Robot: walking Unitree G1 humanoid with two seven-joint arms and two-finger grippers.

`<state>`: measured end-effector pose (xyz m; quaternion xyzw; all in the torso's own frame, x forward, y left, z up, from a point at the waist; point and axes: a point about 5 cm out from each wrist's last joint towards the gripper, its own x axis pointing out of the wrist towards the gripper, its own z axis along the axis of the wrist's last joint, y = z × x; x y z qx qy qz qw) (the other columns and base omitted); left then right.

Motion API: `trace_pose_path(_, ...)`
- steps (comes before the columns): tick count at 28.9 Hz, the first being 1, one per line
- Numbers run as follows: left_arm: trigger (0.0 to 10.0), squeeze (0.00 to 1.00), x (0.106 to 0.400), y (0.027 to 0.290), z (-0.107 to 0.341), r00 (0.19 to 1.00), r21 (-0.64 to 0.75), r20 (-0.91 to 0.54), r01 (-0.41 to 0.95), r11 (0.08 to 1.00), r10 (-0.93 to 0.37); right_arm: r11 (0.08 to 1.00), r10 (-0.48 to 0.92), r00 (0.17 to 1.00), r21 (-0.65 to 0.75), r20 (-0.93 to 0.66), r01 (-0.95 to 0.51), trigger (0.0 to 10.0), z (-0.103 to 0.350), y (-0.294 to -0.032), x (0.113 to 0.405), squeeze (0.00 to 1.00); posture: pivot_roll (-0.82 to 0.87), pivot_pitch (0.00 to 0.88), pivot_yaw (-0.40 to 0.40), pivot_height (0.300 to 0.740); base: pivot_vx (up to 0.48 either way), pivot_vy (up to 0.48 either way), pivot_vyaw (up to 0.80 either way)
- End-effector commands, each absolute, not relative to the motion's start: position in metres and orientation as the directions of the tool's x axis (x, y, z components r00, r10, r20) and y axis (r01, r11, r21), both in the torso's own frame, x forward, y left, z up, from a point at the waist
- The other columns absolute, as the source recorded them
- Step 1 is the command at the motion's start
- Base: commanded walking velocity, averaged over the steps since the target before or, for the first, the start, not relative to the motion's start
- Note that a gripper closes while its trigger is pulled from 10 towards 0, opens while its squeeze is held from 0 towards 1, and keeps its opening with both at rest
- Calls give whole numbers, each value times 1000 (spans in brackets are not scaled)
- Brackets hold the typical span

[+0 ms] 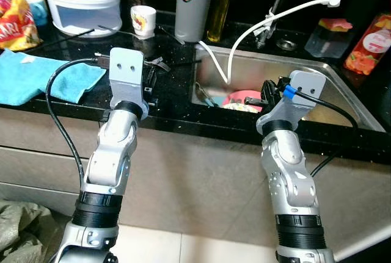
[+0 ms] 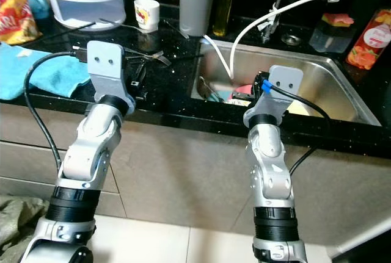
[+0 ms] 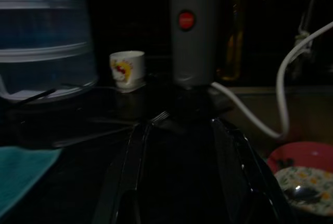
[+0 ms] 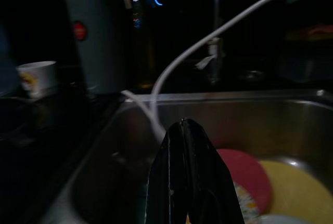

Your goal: Kitchen organization

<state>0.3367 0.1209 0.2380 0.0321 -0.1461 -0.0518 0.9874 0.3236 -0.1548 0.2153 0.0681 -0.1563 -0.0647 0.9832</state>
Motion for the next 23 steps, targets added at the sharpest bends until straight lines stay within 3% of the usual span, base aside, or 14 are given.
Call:
trace_pose_path(1, 10000, 0, 338, 118, 236, 956, 67, 267, 108, 992, -122, 981, -160, 942, 151, 295, 120, 10000, 215, -158, 322, 0, 168, 0, -75, 740, 292, -330, 0)
trace_pose_path(23, 10000, 0, 340, 121, 235, 969, 26, 228, 92, 995, -95, 983, -154, 943, 147, 294, 114, 10000, 215, -158, 323, 0, 167, 0, -77, 740, 13, -15, 0)
